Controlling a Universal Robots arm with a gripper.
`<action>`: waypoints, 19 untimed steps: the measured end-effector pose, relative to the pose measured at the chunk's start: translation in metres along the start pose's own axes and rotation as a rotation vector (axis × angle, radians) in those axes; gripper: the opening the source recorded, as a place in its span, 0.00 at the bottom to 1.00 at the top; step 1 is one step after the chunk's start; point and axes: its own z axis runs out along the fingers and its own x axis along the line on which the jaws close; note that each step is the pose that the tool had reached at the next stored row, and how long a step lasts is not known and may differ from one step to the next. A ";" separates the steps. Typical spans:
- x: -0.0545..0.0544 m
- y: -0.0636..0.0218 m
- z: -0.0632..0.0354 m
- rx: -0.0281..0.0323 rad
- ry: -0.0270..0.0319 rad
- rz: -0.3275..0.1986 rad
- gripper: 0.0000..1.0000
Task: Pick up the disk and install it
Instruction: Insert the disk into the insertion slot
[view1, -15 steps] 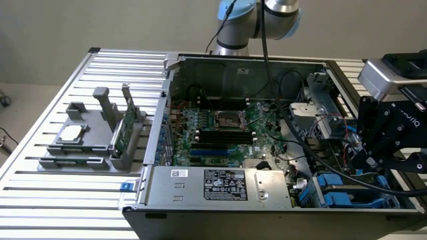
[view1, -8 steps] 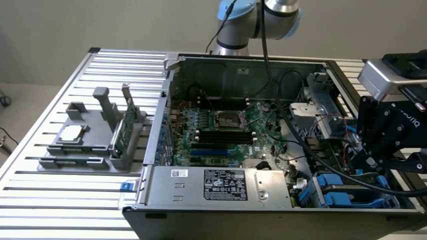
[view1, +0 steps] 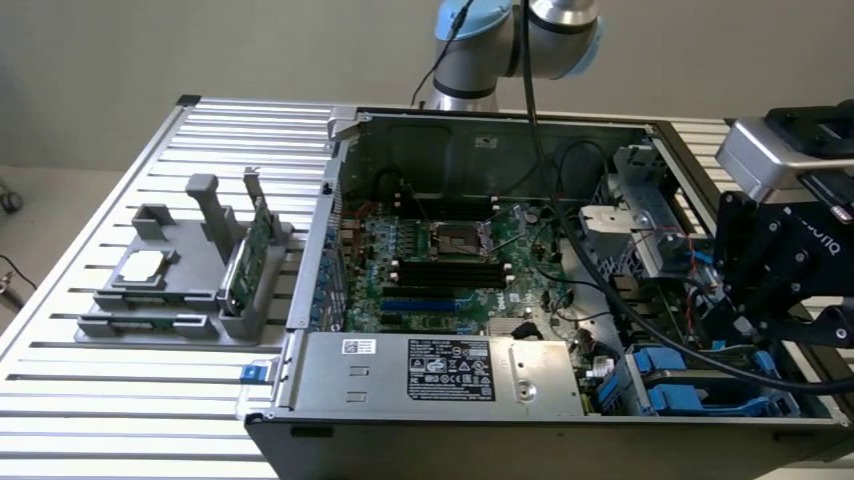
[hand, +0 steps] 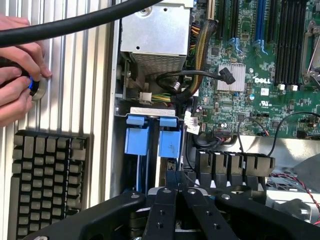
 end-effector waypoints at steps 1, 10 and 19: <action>0.000 0.0000 0.0001 0.0000 -0.0001 0.000 0.18; 0.000 0.0000 0.0000 0.0000 0.0001 0.000 0.36; 0.001 0.0000 0.0000 0.0000 0.0005 0.000 0.27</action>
